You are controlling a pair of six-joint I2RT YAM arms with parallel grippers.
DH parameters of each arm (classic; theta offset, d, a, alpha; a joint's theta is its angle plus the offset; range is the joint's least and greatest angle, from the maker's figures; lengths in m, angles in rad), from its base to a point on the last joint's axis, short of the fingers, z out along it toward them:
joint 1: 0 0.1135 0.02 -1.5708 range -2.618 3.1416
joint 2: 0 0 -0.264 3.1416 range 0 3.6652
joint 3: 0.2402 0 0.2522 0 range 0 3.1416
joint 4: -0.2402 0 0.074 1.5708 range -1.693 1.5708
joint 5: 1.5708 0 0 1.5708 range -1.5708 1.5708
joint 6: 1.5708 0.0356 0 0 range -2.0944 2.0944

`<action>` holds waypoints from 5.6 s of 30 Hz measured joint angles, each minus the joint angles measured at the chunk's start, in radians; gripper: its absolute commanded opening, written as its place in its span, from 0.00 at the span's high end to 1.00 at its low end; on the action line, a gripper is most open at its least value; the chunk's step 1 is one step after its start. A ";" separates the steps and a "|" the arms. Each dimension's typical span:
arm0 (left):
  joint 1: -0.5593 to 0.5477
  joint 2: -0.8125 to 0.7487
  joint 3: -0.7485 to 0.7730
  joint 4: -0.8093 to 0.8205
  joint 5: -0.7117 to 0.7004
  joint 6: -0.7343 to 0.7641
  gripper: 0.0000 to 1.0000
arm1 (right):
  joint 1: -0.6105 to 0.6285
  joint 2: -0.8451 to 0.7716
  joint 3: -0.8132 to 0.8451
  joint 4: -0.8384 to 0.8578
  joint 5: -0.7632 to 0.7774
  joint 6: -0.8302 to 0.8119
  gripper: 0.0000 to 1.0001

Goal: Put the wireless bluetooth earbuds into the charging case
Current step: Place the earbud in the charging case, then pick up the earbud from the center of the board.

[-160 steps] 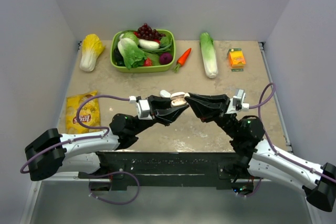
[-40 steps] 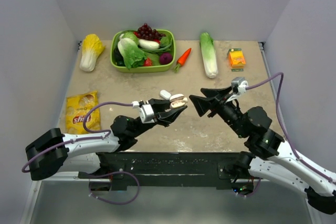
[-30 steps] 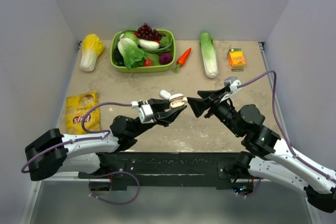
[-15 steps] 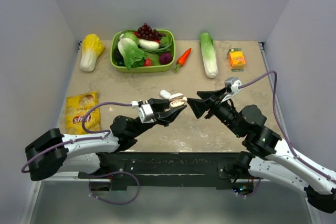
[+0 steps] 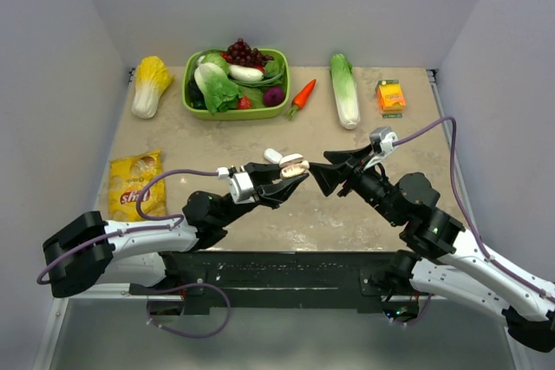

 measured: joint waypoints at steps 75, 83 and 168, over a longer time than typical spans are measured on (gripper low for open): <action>0.008 0.068 0.047 -0.001 -0.023 0.002 1.00 | 0.020 0.003 0.008 -0.023 0.026 -0.005 0.34; 0.008 0.071 0.047 -0.002 -0.029 0.003 1.00 | 0.019 0.031 0.024 -0.019 0.002 -0.007 0.30; 0.006 -0.695 -0.410 0.007 -0.190 -0.037 1.00 | 0.028 0.822 -0.108 0.195 -0.041 -0.013 0.58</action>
